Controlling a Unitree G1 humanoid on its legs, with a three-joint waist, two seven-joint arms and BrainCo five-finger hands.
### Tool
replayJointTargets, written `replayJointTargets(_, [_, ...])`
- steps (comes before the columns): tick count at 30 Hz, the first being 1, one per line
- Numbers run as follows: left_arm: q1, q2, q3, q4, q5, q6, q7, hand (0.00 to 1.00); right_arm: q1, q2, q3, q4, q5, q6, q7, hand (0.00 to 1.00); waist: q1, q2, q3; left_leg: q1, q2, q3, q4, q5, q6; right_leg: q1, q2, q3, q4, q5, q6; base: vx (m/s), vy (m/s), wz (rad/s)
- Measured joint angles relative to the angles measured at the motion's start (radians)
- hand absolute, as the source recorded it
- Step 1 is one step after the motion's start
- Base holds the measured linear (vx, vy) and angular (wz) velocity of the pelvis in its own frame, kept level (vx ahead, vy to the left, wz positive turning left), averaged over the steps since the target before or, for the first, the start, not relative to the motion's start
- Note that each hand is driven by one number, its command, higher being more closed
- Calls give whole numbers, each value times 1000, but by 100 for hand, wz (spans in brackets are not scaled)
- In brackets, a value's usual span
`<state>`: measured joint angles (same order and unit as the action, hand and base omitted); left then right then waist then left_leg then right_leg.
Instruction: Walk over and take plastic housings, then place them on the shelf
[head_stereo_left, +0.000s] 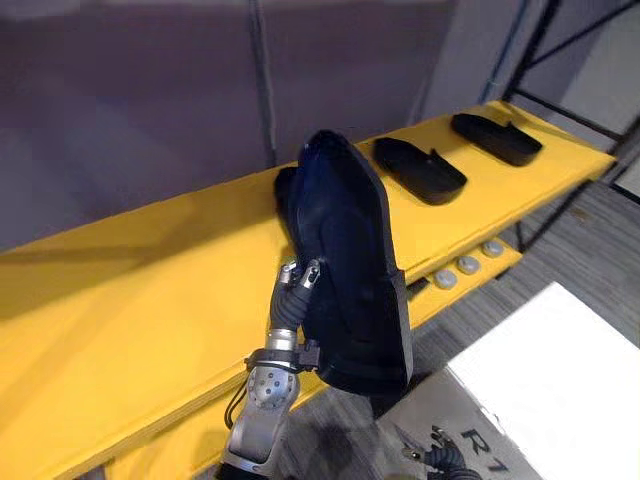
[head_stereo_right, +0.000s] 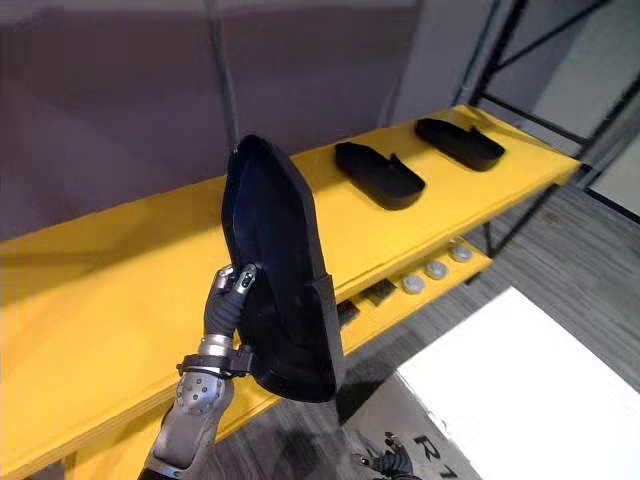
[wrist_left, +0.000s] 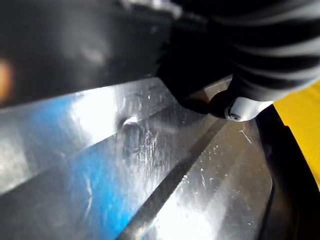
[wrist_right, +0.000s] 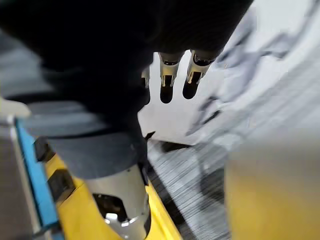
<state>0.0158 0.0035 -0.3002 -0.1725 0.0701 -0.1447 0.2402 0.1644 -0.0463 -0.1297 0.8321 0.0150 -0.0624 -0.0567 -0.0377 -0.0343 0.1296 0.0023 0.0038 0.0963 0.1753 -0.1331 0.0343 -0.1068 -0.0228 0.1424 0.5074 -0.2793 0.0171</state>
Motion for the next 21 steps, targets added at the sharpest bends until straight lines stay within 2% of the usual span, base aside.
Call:
replayJointTargets(1, [0, -3, -1, -1, 4, 0, 1, 100, 11, -1, 1, -13, 1, 0, -1, 0, -7, -13, -4, -13, -14, -35, 24, -6, -12, -3, 2, 21, -25, 11, 3, 7, -217, 179])
replayJointTargets(2, [0, -4, -2, -9, 13, -2, 1, 100, 32, 0, 12, -19, 2, -1, -1, 0, -3, -35, -5, -22, -39, -67, 52, -21, -26, 0, -19, 34, -76, 28, 26, 24, -245, 148])
replayJointTargets(3, [25, -21, -1, -14, 21, -2, 2, 100, 44, -14, 12, -19, 11, 1, -1, 0, 8, -19, -12, -32, -21, -93, 86, -41, -36, 26, -20, -23, -101, 19, 20, 57, -191, 124])
replayJointTargets(4, [37, -27, -1, -24, 27, -2, 3, 100, 50, -21, 12, -20, 11, 1, -1, 0, 12, -8, -18, -41, -1, -89, 99, -39, -41, 40, -15, -49, -122, 23, 15, 102, -223, 109])
replayJointTargets(5, [55, -34, -4, -53, 32, -2, 2, 100, 59, -28, 16, -21, 11, 2, 1, 0, 29, 0, -23, -46, 22, -82, 99, -37, -52, 62, -5, -83, -153, 29, 4, 137, -189, 76])
replayJointTargets(7, [80, -36, -3, -95, 32, -5, 2, 100, 67, -24, 16, -22, 11, 2, 0, 0, 54, 1, -28, -32, 39, -83, 75, -29, -66, 104, 4, -109, -189, 39, -7, 169, -158, 45])
replayJointTargets(9, [128, -36, -1, -133, 31, -9, 3, 100, 75, -13, 17, -24, 11, 2, -1, 0, 59, -16, -40, -17, 40, -89, 56, -25, -72, 145, 3, -136, -231, 40, -9, 132, -63, 30])
replayJointTargets(11, [160, -36, -1, -144, 30, -10, 2, 100, 82, 3, 17, -29, 11, 2, -2, 0, 68, -19, -60, -18, 37, -95, 54, -24, -73, 166, -1, -156, -260, 46, -4, 128, -10, 29])
replayJointTargets(13, [169, -36, 0, -145, 30, -9, 2, 100, 81, 9, 20, -30, 11, 1, -3, 0, 78, -25, -60, -21, 35, -104, 55, -23, -75, 181, -2, -184, -273, 54, -1, 83, 13, 38])
replayJointTargets(15, [190, -34, 12, -166, 30, -9, 2, 100, 78, 25, 35, -34, 11, -1, -6, 0, 86, -42, -49, -62, 26, -123, 95, -23, -75, 186, -13, -250, -271, 55, 0, 27, 20, 75])
replayJointTargets(17, [197, -36, 44, -179, 29, -9, 4, 100, 71, 32, 36, -31, 10, -1, -11, 0, 94, -51, -41, -97, 35, -68, 132, -27, -71, 183, -29, -286, -257, 55, -1, -12, 52, 75])
replayJointTargets(18, [196, -37, 76, -193, 28, -9, 10, 100, 64, 39, 36, -30, 10, 0, -17, 0, 101, -55, -37, -130, 79, 34, 191, -59, -46, 180, -31, -290, -250, 55, -1, -26, 62, 55])
replayJointTargets(20, [195, -37, 102, -195, 18, -22, 24, 100, 45, 38, 52, -14, 6, 0, -25, 0, 101, -55, -36, -169, 171, 130, 278, -75, -43, 174, -39, -304, -248, 55, -1, 10, 35, 27])
replayJointTargets(21, [195, -37, 113, -182, 0, -26, 35, 100, 26, 29, 55, 10, 3, 0, -26, 0, 97, -57, -35, -187, 242, 162, 317, -78, -46, 174, -70, -324, -250, 55, -2, 51, 96, 15])
